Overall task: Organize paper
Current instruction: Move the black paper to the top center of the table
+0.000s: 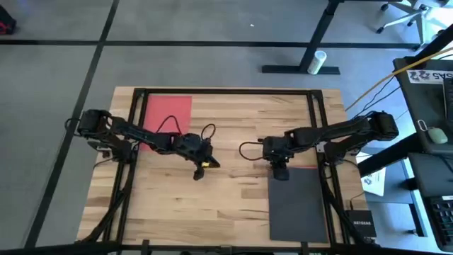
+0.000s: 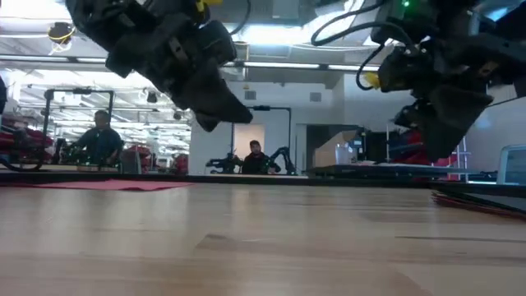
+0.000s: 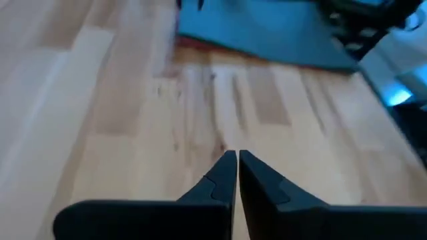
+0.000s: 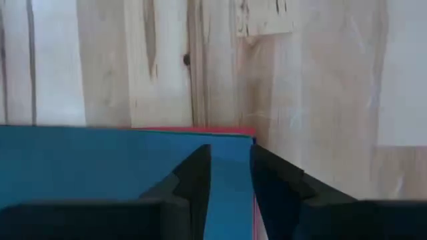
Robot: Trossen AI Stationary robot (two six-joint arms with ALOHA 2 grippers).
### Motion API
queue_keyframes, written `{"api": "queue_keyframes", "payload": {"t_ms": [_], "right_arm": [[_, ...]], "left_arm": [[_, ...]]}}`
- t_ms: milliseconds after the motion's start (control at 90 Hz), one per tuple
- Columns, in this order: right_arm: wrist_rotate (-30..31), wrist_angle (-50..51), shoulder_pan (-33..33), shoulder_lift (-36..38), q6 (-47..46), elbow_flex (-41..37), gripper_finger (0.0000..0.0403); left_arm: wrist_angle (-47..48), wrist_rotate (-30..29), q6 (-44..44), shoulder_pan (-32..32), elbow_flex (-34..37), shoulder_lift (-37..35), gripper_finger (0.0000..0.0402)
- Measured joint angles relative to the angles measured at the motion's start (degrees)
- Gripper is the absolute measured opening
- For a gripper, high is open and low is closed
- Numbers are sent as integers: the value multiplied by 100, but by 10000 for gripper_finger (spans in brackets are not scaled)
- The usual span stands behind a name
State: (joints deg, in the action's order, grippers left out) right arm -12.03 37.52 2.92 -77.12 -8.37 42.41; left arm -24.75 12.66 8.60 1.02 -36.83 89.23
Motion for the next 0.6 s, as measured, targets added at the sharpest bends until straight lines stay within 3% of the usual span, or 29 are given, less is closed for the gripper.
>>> {"api": "queue_keyframes", "payload": {"t_ms": [200,600], "right_arm": [[-17,-325,-281,-2,-169,-452,95],[-872,-796,-531,-4,-121,-783,95]], "left_arm": [[-905,370,140,2,384,0,0],[-1038,364,195,0,469,0,0]]}}
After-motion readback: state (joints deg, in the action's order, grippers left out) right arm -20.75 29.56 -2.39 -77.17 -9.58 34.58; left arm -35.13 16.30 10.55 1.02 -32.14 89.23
